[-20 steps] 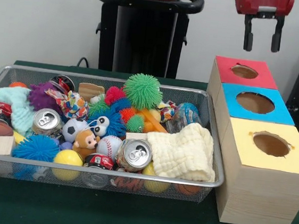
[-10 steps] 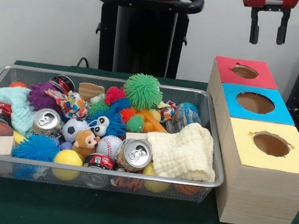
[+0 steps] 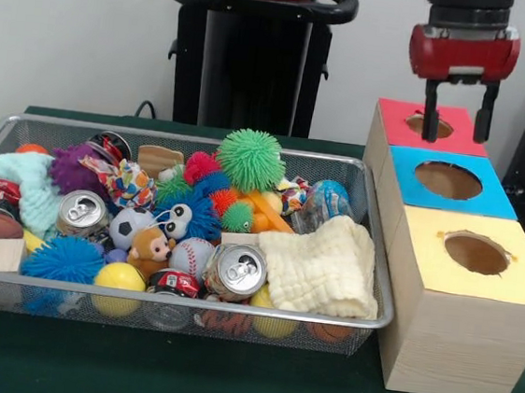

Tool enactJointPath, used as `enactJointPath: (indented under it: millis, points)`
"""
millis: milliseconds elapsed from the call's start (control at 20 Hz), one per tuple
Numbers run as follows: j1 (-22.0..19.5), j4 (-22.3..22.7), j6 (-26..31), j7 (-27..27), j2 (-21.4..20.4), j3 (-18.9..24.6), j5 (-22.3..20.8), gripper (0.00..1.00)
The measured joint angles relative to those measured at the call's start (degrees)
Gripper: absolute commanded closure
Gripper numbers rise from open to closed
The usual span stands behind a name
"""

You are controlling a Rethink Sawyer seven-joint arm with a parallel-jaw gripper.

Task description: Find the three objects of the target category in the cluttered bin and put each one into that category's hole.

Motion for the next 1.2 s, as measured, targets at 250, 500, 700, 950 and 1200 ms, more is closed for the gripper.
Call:
enactJointPath:
  millis: [250,500,700,950,1200]
  points:
    - [-4.48,-4.53,2.08,0.0,2.67,1.25,0.0,0.0]
    - [-10.61,-4.29,3.08,0.0,1.44,4.36,0.01,0.0]
    - [-13.39,-1.28,0.96,0.0,0.29,6.25,-0.19,0.0]
    - [-14.18,4.26,-6.58,0.0,0.84,6.85,-3.34,0.0]
    - [-13.72,8.46,-11.1,0.0,2.78,6.8,-6.9,0.0]
